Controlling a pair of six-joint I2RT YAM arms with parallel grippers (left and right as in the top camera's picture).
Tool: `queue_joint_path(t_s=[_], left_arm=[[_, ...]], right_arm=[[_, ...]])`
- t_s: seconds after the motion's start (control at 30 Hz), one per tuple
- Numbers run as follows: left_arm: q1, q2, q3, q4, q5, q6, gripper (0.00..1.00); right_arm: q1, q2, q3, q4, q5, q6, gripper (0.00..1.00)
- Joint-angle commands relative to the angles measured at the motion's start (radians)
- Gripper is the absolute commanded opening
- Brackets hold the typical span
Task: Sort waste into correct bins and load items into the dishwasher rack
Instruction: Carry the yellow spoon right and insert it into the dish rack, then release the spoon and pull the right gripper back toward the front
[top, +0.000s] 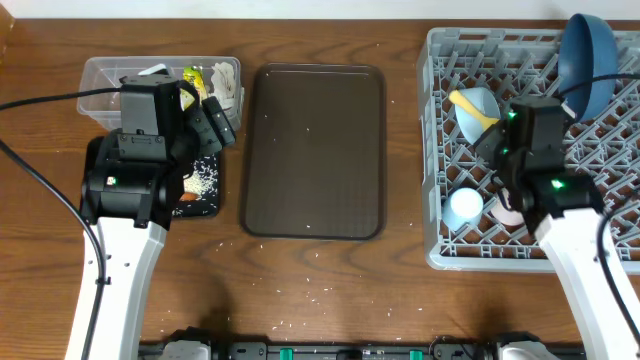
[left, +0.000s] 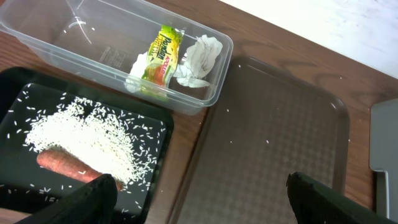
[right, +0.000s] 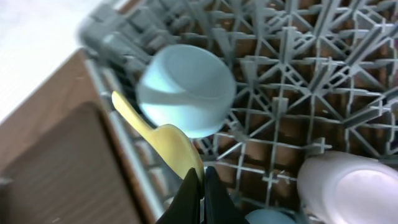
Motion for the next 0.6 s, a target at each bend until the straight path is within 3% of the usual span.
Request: queue_joint_path(t_s=[0.0, 0.13, 0.2, 0.4, 0.57], left_arm=[[0.005, 0.002, 0.002, 0.003, -0.009, -0.009, 0.89], [0.005, 0.002, 0.002, 0.003, -0.009, -0.009, 0.89], [0.005, 0.002, 0.002, 0.003, -0.009, -0.009, 0.89], [0.005, 0.002, 0.002, 0.003, -0.009, -0.009, 0.89], [0.005, 0.002, 0.002, 0.003, -0.009, -0.009, 0.89]], right_arm=[[0.014, 0.052, -0.001, 0.014, 0.055, 0.024, 0.01], [0.031, 0.1, -0.001, 0.042, 0.038, 0.002, 0.01], [0.045, 0.11, -0.001, 0.062, 0.03, -0.032, 0.09], [0.097, 0.104, 0.0, 0.115, -0.014, -0.139, 0.55], [0.118, 0.052, 0.0, 0.097, -0.093, -0.185, 0.64]])
